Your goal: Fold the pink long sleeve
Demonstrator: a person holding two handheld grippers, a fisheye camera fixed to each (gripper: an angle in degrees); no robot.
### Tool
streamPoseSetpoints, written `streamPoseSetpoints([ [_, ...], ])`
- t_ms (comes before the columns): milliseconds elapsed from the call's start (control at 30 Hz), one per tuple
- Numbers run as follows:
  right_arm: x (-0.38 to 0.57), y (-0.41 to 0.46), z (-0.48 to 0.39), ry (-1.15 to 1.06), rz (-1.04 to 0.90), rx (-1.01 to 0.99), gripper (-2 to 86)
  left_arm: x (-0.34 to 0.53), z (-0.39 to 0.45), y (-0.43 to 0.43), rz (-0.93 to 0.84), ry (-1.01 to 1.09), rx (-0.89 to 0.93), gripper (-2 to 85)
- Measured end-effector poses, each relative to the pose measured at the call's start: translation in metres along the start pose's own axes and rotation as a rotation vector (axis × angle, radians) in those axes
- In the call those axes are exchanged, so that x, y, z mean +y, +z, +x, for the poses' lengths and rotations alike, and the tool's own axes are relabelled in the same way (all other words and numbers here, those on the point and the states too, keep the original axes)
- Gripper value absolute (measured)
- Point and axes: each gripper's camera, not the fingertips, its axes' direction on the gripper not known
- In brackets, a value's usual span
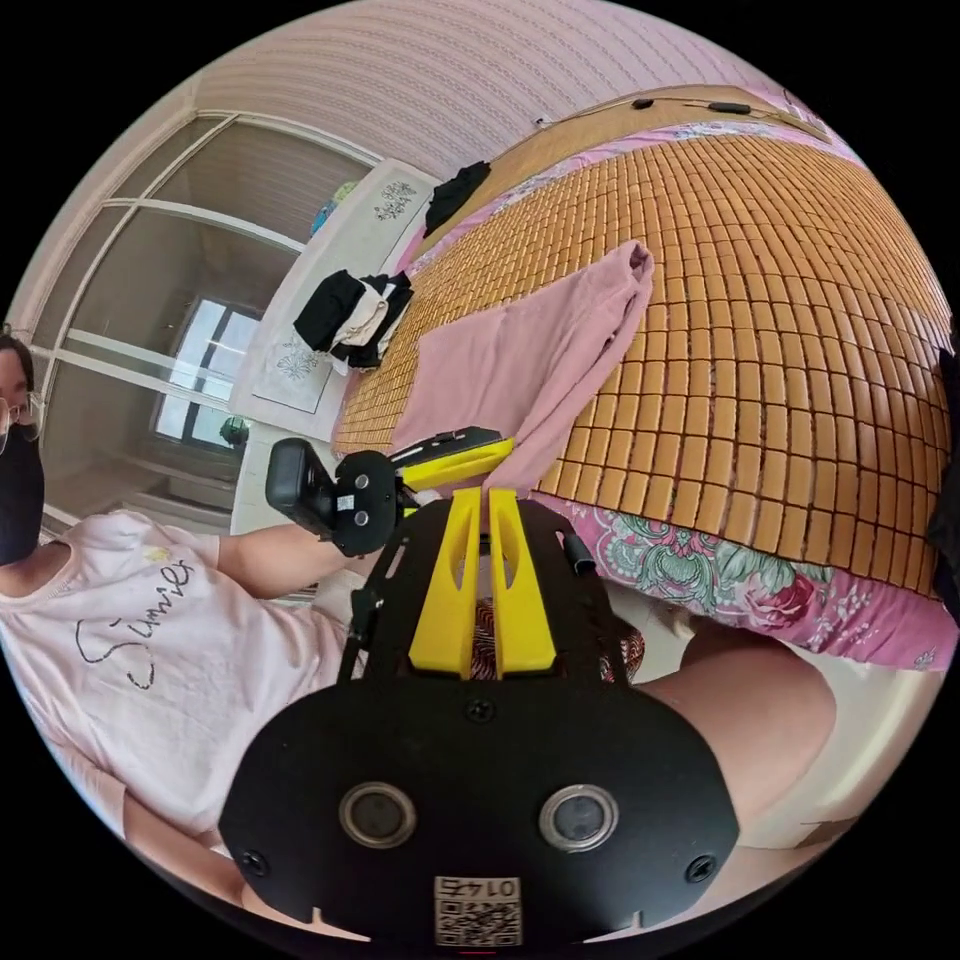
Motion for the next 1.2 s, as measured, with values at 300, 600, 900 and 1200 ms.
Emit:
streamPoseSetpoints([
  [300, 0.054, -0.066, 0.061, 0.329, 0.242, -0.011, 19.9, 0.038, 0.020, -0.067, 0.010, -0.092, 0.049, 3.0],
  [600, 0.053, -0.070, 0.073, 0.418, 0.344, -0.254, 8.2, 0.052, 0.006, -0.110, 0.057, -0.160, -0.008, 3.6],
  [900, 0.071, -0.198, 0.001, 0.230, 0.510, -0.014, 7.0, -0.002, -0.020, -0.116, 0.289, -0.174, 0.266, 3.8],
  [1200, -0.014, -0.156, -0.113, -0.002, 0.265, 0.200, 9.4, 0.023, -0.079, -0.116, 0.287, -0.320, 0.272, 4.0],
])
